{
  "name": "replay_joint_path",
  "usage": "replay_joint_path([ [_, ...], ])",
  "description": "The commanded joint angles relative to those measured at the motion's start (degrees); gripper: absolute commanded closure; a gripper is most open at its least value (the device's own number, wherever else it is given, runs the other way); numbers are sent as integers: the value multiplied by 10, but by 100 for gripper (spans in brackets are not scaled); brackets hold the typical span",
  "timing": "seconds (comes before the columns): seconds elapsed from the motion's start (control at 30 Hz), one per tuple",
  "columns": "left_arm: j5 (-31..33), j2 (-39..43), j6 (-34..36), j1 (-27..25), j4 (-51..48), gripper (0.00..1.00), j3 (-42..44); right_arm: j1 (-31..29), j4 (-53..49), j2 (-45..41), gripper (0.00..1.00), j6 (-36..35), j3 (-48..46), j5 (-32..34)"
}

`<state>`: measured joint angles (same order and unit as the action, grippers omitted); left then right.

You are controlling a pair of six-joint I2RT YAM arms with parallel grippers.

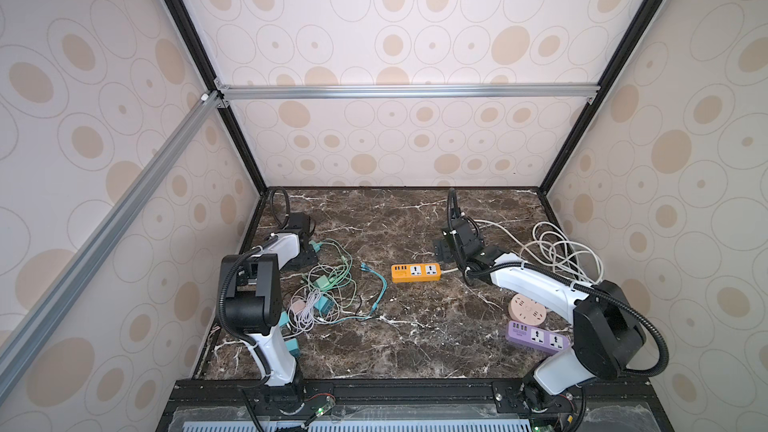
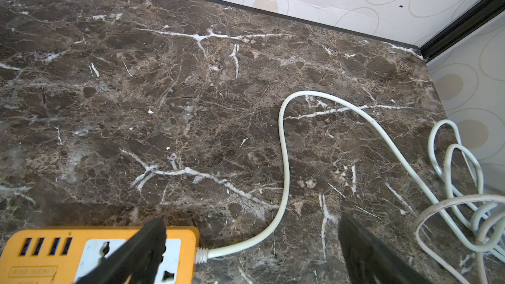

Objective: Insert the plug
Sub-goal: 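Lower the left gripper toward the teal plug adapter to grasp it, then close the left gripper on the teal adapter with its cable attached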

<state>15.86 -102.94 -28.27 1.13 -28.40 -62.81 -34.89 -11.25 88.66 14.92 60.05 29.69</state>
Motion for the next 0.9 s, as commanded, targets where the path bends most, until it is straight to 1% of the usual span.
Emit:
replay_joint_path([
  [0.0, -38, 11, 19, -9, 7, 2, 2, 0, -7, 7, 1, 0, 1, 12],
  [0.13, -58, -20, 40, -25, 2, 2, -30, 1, -11, 11, 1, -2, 6, 13],
  [0.27, -57, -59, 70, -43, -6, 1, -80, 1, -16, 10, 1, -2, 6, 15],
  [0.43, -33, -129, 89, -43, -33, 2, -151, 1, -26, 8, 1, -2, 4, 20],
  [0.57, -33, -146, 120, -43, -29, 2, -175, 1, -32, 4, 1, -7, 0, 28],
  [0.8, -129, -168, 225, -42, -27, 2, -202, 1, -33, 6, 1, -11, 1, 34],
  [0.87, -144, -171, 243, -41, -31, 2, -207, 1, -33, 7, 1, -10, 3, 34],
])
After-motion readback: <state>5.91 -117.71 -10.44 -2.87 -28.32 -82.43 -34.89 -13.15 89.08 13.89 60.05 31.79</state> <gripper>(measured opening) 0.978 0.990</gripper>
